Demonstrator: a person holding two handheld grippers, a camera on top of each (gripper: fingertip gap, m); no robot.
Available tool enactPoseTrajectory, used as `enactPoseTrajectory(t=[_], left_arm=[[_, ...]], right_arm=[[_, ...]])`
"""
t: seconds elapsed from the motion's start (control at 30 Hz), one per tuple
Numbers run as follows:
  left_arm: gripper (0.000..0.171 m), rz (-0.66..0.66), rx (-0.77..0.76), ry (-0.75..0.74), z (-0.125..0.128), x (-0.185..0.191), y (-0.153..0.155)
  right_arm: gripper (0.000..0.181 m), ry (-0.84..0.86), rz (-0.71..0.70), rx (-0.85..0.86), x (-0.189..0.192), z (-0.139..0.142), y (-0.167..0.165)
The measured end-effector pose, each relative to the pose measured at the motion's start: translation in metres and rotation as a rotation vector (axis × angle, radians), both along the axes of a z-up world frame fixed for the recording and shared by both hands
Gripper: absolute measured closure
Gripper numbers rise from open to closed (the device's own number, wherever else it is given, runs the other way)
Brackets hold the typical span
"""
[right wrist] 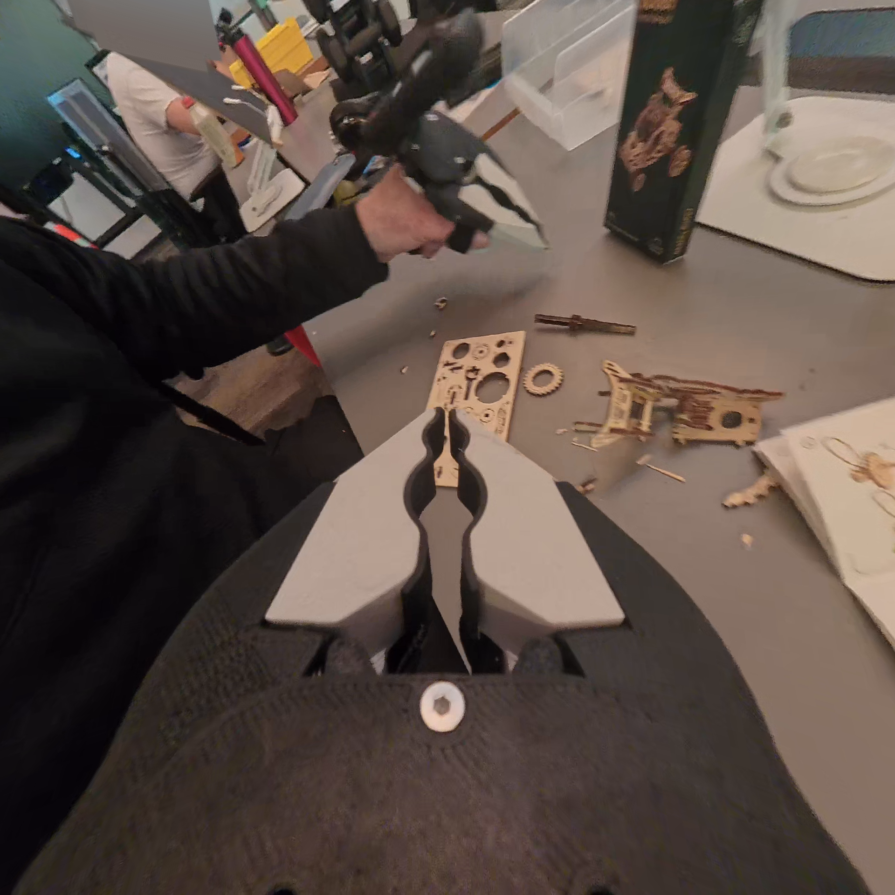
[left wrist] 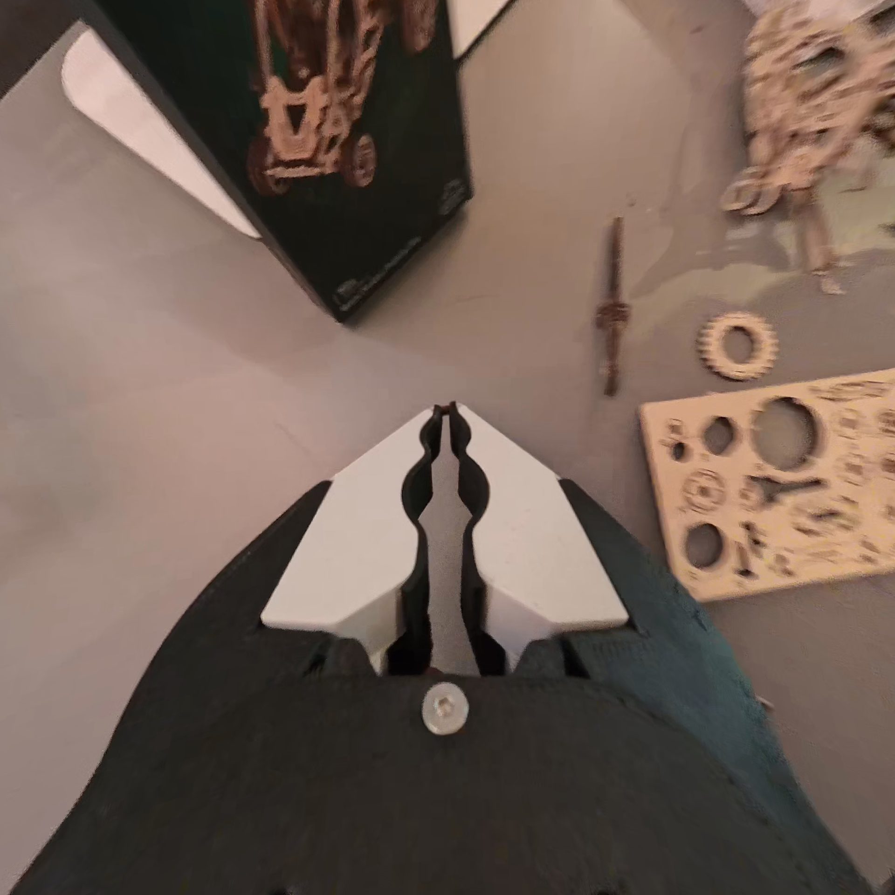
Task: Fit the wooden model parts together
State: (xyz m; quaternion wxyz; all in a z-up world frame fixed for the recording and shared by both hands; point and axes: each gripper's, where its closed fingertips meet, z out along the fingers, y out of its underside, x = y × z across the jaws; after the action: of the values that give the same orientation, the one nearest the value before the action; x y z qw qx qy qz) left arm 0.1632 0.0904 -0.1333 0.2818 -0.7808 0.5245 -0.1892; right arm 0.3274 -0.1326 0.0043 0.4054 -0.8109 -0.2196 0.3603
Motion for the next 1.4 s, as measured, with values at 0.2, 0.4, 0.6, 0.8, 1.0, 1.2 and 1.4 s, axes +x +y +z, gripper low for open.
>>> enactPoseTrajectory(t=[0.2, 0.4, 0.6, 0.8, 1.0, 1.2, 1.4], left_arm=[[0.171, -0.074, -0.125, -0.091, 0.025, -0.021, -0.084], [0.171, 0.006, -0.156, -0.101, 0.014, -0.062, -0.124], [0.170, 0.045, -0.235, -0.089, -0.013, -0.081, -0.154], [0.161, 0.130, -0.279, -0.120, -0.026, -0.099, -0.154], [0.151, 0.169, -0.231, -0.169, -0.013, -0.109, -0.146], [0.150, 0.120, -0.129, -0.101, -0.010, -0.112, -0.145], [0.149, 0.007, -0.067, -0.132, 0.003, -0.092, -0.158]], right_arm=[[0.181, -0.082, -0.131, -0.025, 0.057, -0.018, -0.016], [0.181, -0.190, -0.185, -0.099, 0.084, -0.055, -0.039], [0.181, -0.322, -0.163, -0.154, 0.086, -0.089, -0.056], [0.181, -0.310, -0.135, -0.137, 0.075, -0.085, -0.056], [0.181, -0.287, -0.136, -0.132, 0.073, -0.082, -0.055], [0.181, -0.277, -0.148, -0.119, 0.071, -0.078, -0.054], [0.181, -0.274, -0.158, -0.099, 0.067, -0.075, -0.050]])
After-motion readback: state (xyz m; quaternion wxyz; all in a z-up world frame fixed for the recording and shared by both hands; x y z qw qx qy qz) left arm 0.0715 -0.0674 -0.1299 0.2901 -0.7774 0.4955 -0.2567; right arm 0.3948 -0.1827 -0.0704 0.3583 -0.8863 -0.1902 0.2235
